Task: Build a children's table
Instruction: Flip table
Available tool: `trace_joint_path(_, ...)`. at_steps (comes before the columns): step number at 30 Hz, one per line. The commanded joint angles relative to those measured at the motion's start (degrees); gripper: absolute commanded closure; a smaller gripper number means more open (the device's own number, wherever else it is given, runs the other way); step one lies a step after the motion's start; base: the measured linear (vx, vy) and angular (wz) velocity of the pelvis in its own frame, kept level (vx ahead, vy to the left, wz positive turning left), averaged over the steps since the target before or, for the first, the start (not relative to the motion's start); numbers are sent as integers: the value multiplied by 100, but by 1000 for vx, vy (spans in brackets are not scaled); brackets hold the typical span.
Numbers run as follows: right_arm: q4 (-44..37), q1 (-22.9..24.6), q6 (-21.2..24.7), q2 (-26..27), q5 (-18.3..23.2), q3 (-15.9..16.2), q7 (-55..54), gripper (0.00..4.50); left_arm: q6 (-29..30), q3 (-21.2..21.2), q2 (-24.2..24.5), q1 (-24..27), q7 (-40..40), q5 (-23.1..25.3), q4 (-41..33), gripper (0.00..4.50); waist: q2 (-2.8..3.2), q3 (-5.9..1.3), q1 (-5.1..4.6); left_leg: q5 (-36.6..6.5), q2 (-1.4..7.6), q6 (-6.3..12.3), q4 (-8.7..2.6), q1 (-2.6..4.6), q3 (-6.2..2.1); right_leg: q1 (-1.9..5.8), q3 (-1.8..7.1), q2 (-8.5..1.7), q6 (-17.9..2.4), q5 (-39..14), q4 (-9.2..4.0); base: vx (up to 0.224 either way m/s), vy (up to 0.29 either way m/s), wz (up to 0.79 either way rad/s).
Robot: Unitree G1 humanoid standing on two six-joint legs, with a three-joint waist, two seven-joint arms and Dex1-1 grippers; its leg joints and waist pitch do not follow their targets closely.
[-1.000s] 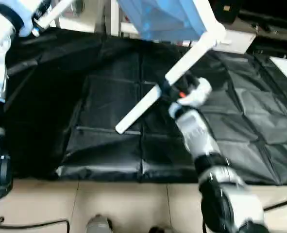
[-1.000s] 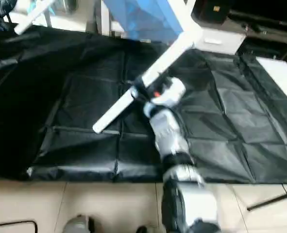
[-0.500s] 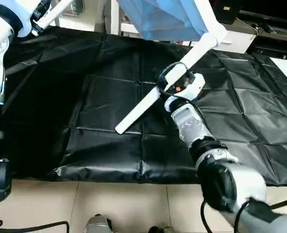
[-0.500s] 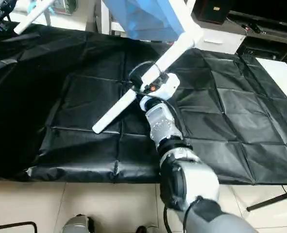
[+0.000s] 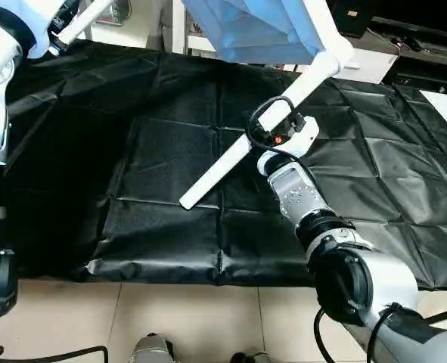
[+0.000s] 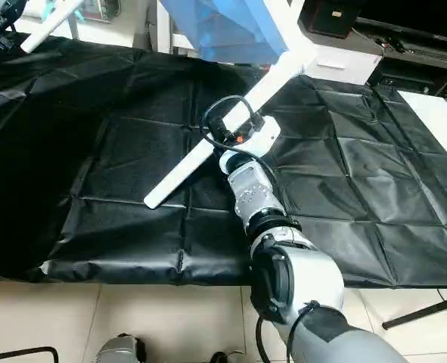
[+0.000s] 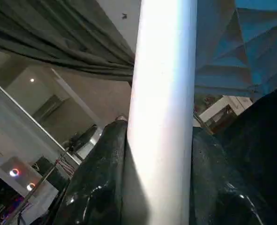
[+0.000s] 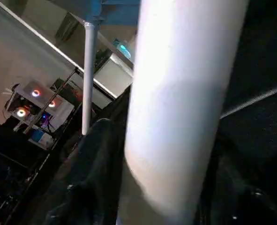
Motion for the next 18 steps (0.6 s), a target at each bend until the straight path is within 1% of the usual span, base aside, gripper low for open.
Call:
trace_joint_path(1,30,-123,-41,-85,-60,-24,70,234,-146,589,-56,-212,218,-550,-663,293,118,-609,-15,-216,340,-29,-361,274,-126,360,265,-473,-1445,327,-168,0,0,0)
trace_joint_path(2,37,-138,-48,-92,-76,-25,64,253,-132,589,-60,-205,215,-553,-679,293,131,-608,-16,-216,346,-43,-361,276,-129,358,264,-478,-1443,318,-167,0,0,0)
trace_joint_path(4,45,-149,-65,-103,-105,-29,47,261,-126,585,-63,-202,216,-550,-684,293,127,-606,-20,-223,344,-49,-361,279,-126,355,263,-470,-1442,329,-168,0,0,0)
trace_joint_path(5,51,-155,-76,-108,-128,-37,46,275,-121,584,-66,-193,217,-550,-695,293,124,-607,-21,-218,342,-50,-360,279,-125,355,263,-468,-1444,342,-166,0,0,0)
trace_joint_path(9,73,-166,-160,-135,-246,-30,-14,281,-101,578,-58,-180,211,-548,-726,293,131,-608,-20,-225,343,-54,-360,280,-127,355,262,-471,-1448,341,-167,0,0,0)
trace_joint_path(16,87,-165,-265,-173,-386,57,-72,283,-72,567,-76,-174,216,-543,-781,293,124,-598,-20,-314,343,-91,-365,279,-127,352,268,-474,-1429,237,-178,0,0,0)
trace_joint_path(17,85,-167,-320,-180,-443,98,-95,283,-85,571,-84,-173,225,-548,-789,293,128,-599,-19,-325,344,-94,-366,279,-128,353,268,-475,-1429,229,-177,0,0,0)
trace_joint_path(18,58,-203,-656,-200,-659,254,-152,283,-195,588,-104,-154,275,-548,-811,293,110,-592,-24,-343,343,-103,-369,276,-125,348,267,-470,-1417,191,-183,0,0,0)
